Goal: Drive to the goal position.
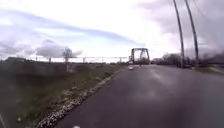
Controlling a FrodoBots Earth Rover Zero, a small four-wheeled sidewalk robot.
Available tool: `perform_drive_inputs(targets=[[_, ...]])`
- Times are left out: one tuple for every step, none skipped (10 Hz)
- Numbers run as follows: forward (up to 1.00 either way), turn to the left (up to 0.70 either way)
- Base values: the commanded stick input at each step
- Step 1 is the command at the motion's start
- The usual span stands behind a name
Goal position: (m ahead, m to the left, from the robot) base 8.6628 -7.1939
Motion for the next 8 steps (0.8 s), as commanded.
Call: perform_drive_inputs(targets=[[0.45,-0.27],[0.45,-0.27],[0.45,-0.27],[0.45,-0.27],[0.45,-0.27],[0.45,-0.27],[0.45,-0.27],[0.45,-0.27]])
